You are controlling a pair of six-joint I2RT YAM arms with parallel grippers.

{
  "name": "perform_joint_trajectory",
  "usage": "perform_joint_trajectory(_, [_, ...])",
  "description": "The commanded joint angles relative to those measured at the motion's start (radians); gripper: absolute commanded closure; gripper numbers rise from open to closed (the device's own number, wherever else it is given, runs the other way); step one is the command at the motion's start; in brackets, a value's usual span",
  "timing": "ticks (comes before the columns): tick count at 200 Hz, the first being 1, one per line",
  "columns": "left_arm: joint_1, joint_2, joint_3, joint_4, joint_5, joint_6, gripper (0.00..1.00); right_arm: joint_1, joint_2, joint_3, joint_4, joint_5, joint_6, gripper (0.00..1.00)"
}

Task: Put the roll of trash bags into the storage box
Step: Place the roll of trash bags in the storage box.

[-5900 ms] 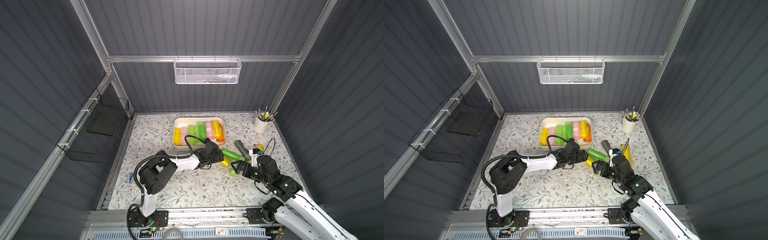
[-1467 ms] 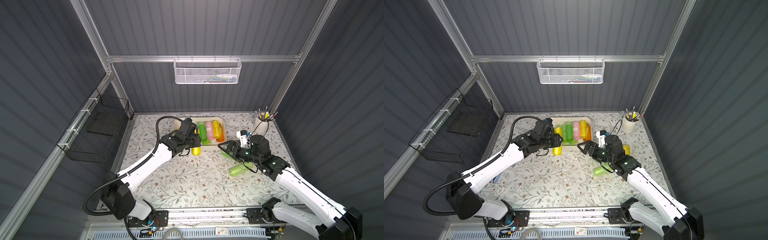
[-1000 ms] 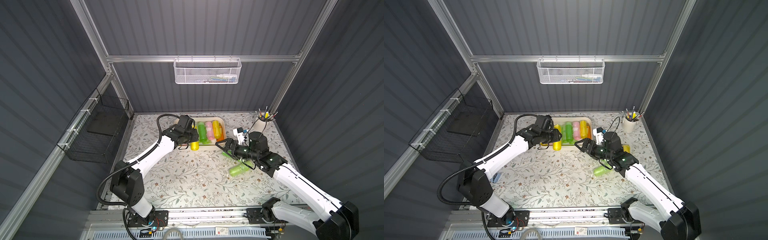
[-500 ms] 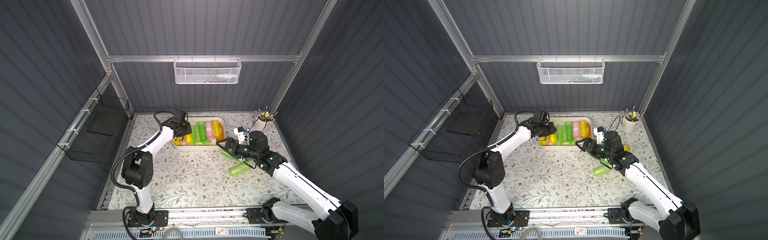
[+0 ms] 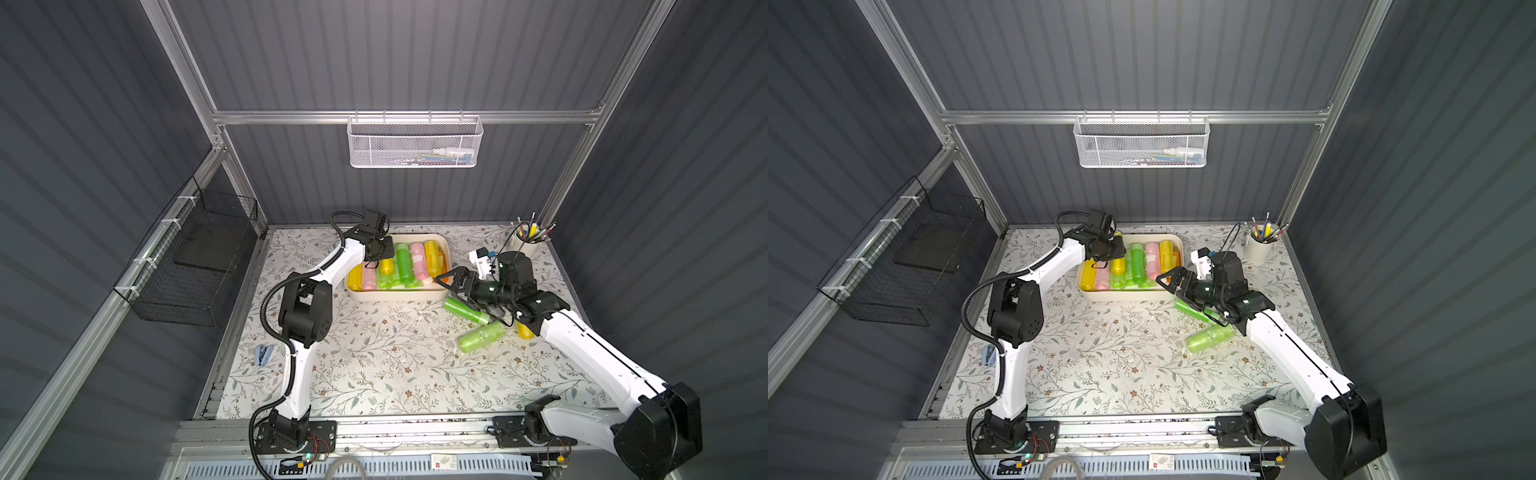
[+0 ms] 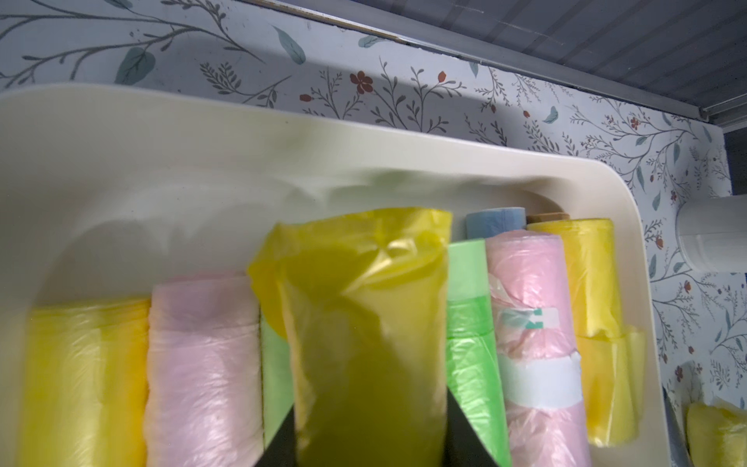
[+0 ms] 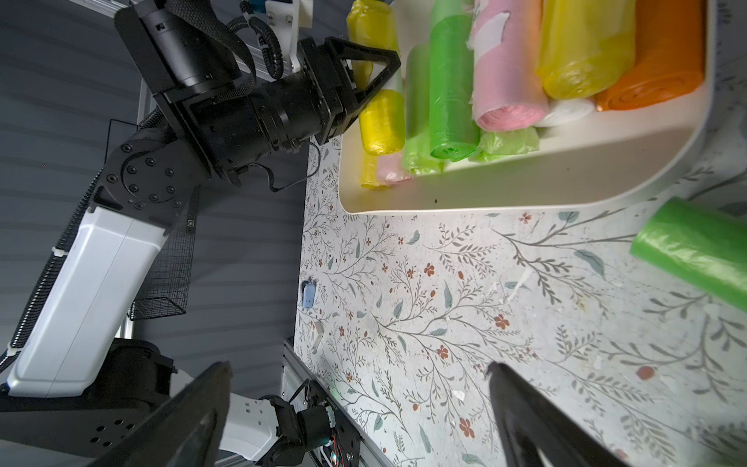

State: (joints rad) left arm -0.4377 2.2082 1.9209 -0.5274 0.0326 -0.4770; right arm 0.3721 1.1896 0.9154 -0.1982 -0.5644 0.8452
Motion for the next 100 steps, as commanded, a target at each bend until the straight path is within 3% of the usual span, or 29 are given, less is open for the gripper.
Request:
perform_joint_trajectory(1, [0.001,0.035,0.058,-0.036,-0.003,0.027,0.61,-0.014,0.005,0.018,-0.008,-0.028,-0.018,0.01])
perform_joint_trajectory(37, [0.001,0.081,0.084,-0.029,0.041,0.003,0.61,-0.032,0.018,0.015,-0.009,-0.036,-0.024,0.01])
perform_joint_trajectory(75, [0.001,0.091,0.079,-0.022,0.072,-0.003,0.53,-0.052,0.032,0.005,-0.013,-0.036,-0.024,0.01])
perform_joint_trajectory(100, [0.001,0.072,0.076,-0.019,0.140,0.035,0.35,-0.055,0.031,0.009,-0.043,-0.012,-0.047,0.01])
